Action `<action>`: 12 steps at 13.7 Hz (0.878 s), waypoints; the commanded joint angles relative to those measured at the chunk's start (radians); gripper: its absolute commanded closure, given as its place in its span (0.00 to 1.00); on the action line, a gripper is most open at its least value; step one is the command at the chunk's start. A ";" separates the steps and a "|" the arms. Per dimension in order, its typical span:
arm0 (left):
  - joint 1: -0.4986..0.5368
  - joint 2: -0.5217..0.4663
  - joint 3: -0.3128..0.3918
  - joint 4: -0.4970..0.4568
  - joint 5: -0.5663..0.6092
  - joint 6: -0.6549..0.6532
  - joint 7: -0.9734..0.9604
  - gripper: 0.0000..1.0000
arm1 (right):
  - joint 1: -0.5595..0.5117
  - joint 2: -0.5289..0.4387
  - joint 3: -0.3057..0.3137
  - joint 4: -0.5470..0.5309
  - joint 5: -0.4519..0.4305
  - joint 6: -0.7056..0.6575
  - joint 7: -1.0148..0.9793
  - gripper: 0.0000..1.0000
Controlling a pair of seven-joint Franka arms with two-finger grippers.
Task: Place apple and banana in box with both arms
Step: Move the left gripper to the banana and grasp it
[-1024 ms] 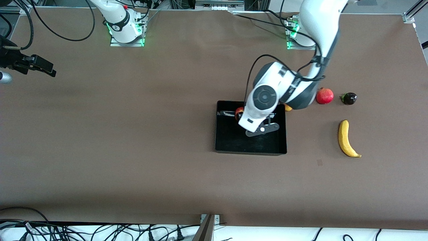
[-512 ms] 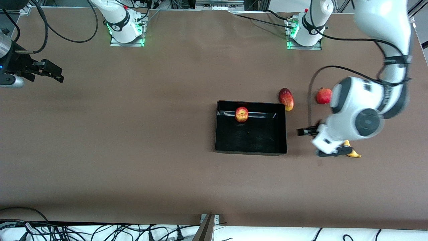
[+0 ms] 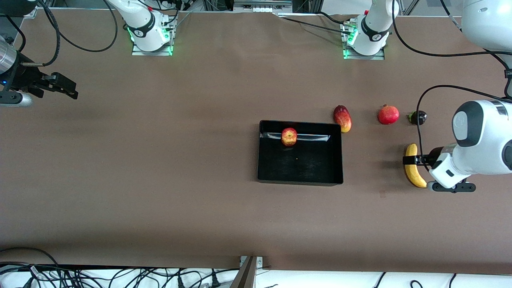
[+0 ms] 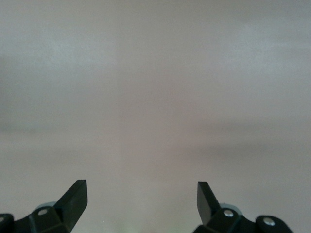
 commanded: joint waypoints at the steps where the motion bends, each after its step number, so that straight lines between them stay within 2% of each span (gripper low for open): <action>1: 0.016 0.041 -0.006 -0.045 0.053 0.121 0.046 0.00 | -0.007 0.055 -0.007 0.096 -0.011 -0.015 0.013 0.00; 8: 0.062 0.144 -0.007 -0.078 0.136 0.274 0.048 0.00 | -0.007 0.055 -0.016 0.102 0.008 -0.009 0.020 0.00; 12: 0.091 0.160 -0.007 -0.184 0.155 0.437 0.046 0.00 | -0.005 0.058 -0.014 0.103 0.012 -0.002 0.033 0.00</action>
